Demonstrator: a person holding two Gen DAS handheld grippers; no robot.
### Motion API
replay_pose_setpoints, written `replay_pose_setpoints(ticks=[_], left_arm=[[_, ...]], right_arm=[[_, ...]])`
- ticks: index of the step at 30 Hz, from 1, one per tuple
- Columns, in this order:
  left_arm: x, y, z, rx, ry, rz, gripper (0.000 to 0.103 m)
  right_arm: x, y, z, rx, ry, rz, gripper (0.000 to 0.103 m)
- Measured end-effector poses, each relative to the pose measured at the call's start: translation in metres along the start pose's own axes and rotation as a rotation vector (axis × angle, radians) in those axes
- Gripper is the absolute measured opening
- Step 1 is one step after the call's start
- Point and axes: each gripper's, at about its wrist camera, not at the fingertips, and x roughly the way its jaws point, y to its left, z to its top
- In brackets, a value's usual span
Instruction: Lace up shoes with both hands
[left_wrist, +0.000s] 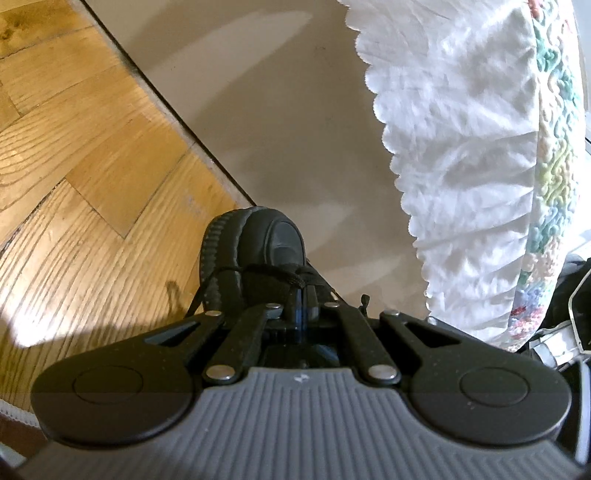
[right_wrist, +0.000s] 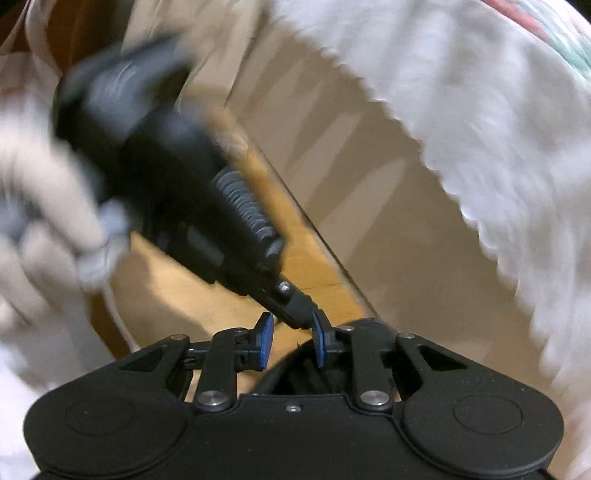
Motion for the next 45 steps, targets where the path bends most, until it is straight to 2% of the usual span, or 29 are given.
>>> replay_pose_setpoints(ticks=[3,7,12,17,23,26,30,32,33,34,36,42,45], left_arm=[[0.003,0.005,0.004,-0.006,0.011,-0.004,0.0],[0.006,0.012,0.01,-0.027,0.0,-0.033,0.0],[-0.004,0.021,0.008,-0.033,-0.038,-0.049,0.001],[-0.006,0.029,-0.002,-0.047,-0.017,-0.036,0.001],[-0.027,0.026,-0.017,0.051,-0.001,-0.014,0.002],[-0.014,0.016,-0.007,0.111,0.012,0.005,0.002],[0.001,0.008,0.003,0.111,0.016,0.01,0.002],[0.003,0.007,0.004,0.11,0.017,0.012,0.002],[0.003,0.007,0.005,0.113,0.019,0.014,0.002],[0.002,0.006,0.005,0.118,0.021,0.017,0.002],[0.002,0.005,0.004,0.131,0.023,0.026,0.002],[0.003,-0.003,0.001,0.198,0.036,0.058,0.002],[0.004,-0.009,-0.001,0.233,0.041,0.048,0.003]], right_arm=[[0.011,0.02,0.008,-0.17,0.096,-0.075,0.025],[0.012,0.016,0.007,-0.151,0.112,-0.097,0.024],[0.01,-0.003,0.005,0.022,0.097,-0.066,0.025],[0.011,-0.009,0.006,0.089,0.106,-0.075,0.025],[0.011,-0.027,0.0,0.263,0.103,-0.051,0.028],[0.014,-0.035,-0.002,0.325,0.103,-0.029,0.03],[0.019,-0.046,-0.003,0.412,0.122,0.013,0.03],[0.02,-0.052,-0.004,0.459,0.13,0.042,0.016],[0.02,-0.054,-0.005,0.48,0.128,0.051,0.013],[0.019,-0.057,-0.006,0.499,0.125,0.054,0.007],[0.015,-0.062,-0.012,0.558,0.113,0.071,0.003],[-0.001,-0.098,-0.05,0.916,-0.047,0.198,0.002],[-0.008,-0.104,-0.063,1.016,-0.123,0.245,0.002]])
